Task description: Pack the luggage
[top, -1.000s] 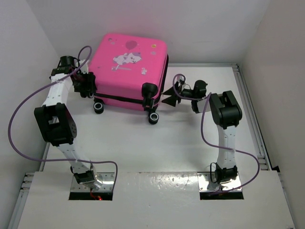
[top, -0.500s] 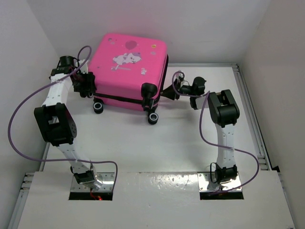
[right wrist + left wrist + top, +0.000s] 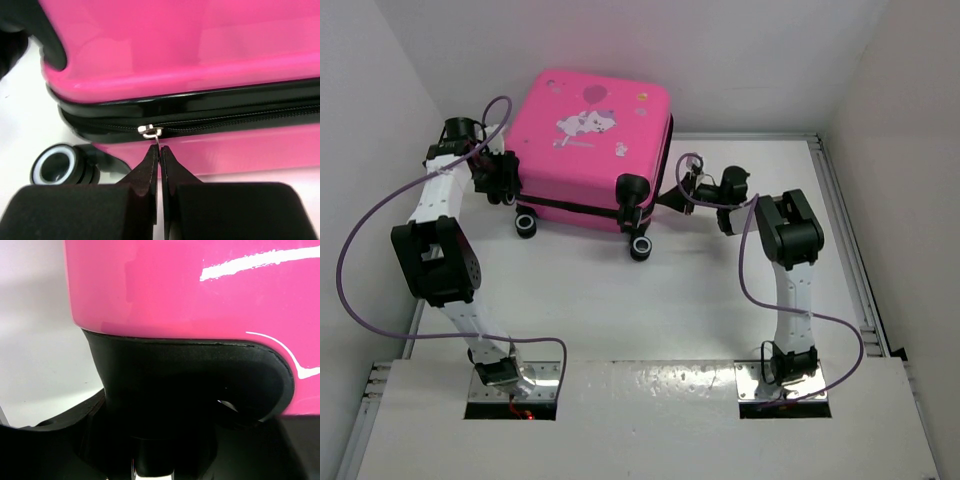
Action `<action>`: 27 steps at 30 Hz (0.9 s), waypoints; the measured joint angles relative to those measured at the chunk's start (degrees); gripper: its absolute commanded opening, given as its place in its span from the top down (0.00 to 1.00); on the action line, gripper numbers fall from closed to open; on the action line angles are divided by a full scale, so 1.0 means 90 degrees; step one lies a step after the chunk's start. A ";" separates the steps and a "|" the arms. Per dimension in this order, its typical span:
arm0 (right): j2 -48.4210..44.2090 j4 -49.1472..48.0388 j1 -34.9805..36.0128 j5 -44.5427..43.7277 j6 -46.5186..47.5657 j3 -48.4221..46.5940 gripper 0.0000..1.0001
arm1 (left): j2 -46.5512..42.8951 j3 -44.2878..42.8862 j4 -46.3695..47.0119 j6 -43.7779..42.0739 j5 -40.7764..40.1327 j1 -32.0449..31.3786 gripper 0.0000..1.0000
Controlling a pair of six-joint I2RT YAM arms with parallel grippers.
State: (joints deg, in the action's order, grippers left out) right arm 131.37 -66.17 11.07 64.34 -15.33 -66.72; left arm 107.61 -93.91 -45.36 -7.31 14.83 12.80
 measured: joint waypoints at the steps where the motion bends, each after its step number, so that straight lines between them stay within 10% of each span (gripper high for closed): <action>1: -0.0083 0.0114 0.0005 -0.0170 0.0075 0.0061 1.00 | -0.0005 0.0007 0.0012 0.0000 0.0000 0.0002 1.00; 20: 0.0170 0.1270 -0.0068 -0.3293 0.0206 -0.1178 1.00 | -0.0053 0.0117 0.0143 0.0002 0.0002 0.0024 1.00; 21: 0.0291 0.1302 -0.0085 -0.3354 0.0206 -0.1372 1.00 | -0.0053 0.0117 0.0146 0.0002 0.0015 0.0024 0.95; 23: 0.0430 0.1370 -0.0121 -0.3412 0.0209 -0.1603 1.00 | -0.0058 0.0119 0.0155 0.0002 0.0087 0.0049 0.47; 27: 0.0459 0.1358 -0.0131 -0.3334 0.0231 -0.1644 1.00 | -0.0418 0.0571 0.0668 0.0049 0.0284 0.0172 0.07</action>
State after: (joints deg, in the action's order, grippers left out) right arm 135.50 -53.95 9.89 34.33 -13.26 -81.52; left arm 103.85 -88.77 -39.35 -6.87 17.39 14.35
